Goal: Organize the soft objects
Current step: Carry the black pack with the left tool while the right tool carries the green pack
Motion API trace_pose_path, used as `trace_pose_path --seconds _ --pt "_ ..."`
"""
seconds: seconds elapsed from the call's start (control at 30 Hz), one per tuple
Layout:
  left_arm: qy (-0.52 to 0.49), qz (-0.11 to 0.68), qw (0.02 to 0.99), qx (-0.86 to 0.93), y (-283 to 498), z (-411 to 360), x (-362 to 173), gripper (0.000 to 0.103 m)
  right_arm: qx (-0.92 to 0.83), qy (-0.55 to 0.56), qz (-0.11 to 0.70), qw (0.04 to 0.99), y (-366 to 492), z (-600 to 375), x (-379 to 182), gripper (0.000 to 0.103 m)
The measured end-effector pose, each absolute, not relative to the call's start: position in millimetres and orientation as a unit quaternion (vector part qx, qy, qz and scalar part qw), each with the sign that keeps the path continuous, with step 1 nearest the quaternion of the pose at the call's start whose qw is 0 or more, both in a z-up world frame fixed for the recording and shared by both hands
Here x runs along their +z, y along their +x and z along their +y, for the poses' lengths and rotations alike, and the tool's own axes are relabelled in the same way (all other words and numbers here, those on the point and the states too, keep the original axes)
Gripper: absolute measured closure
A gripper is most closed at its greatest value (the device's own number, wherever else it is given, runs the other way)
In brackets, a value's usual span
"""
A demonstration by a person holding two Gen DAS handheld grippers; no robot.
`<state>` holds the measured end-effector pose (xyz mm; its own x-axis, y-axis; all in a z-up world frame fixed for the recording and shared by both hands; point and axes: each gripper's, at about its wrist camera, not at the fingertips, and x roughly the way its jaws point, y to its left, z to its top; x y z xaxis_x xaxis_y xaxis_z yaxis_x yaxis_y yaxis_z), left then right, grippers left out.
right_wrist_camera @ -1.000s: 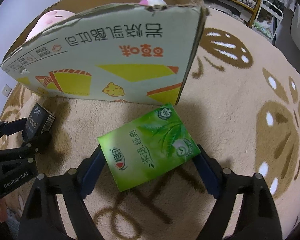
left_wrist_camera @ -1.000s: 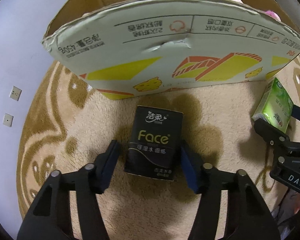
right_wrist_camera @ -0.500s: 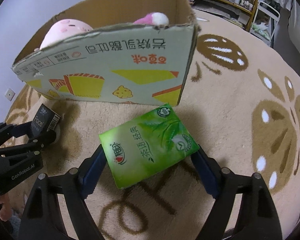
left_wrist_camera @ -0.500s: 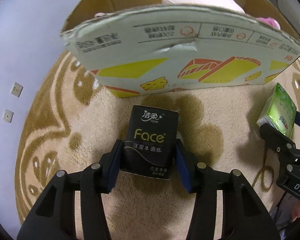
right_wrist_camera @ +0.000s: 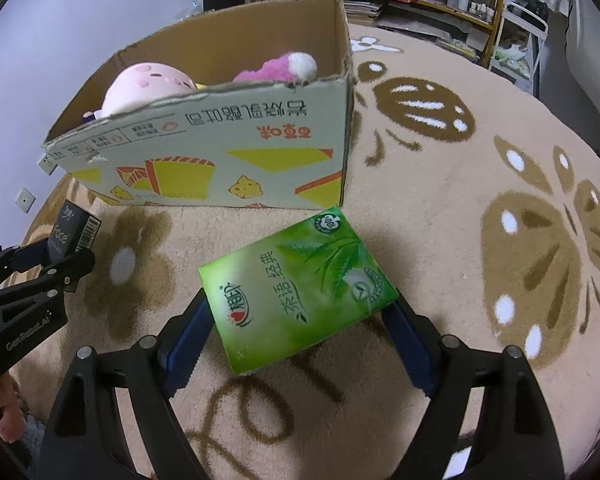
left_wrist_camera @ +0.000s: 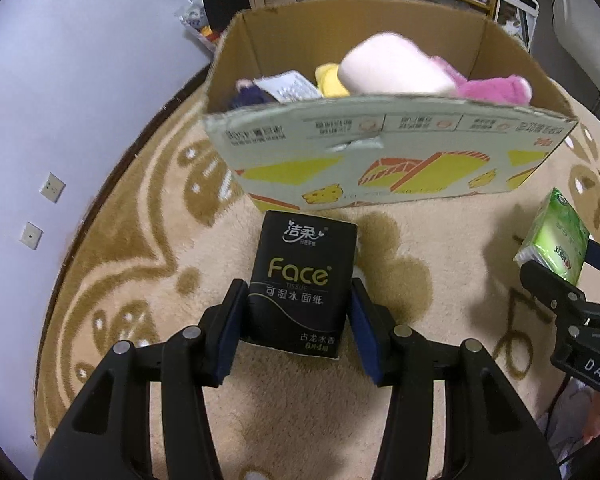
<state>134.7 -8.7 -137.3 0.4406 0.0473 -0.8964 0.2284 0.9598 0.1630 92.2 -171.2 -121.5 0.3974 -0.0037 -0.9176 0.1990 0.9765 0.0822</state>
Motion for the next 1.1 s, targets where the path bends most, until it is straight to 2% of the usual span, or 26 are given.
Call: trace_pose_path --seconds 0.33,0.73,1.1 --pt "0.118 0.460 0.880 -0.029 111.4 -8.4 -92.6 0.054 -0.066 0.093 0.517 0.849 86.3 -171.1 -101.4 0.015" --pt "0.109 0.367 0.924 -0.016 92.6 0.3 -45.7 0.054 -0.061 0.117 0.445 0.886 81.6 -177.0 -62.4 0.015" --pt "0.115 0.332 0.936 -0.017 98.8 2.6 -31.6 0.054 -0.058 0.128 0.416 0.899 89.5 -183.6 -50.1 0.015"
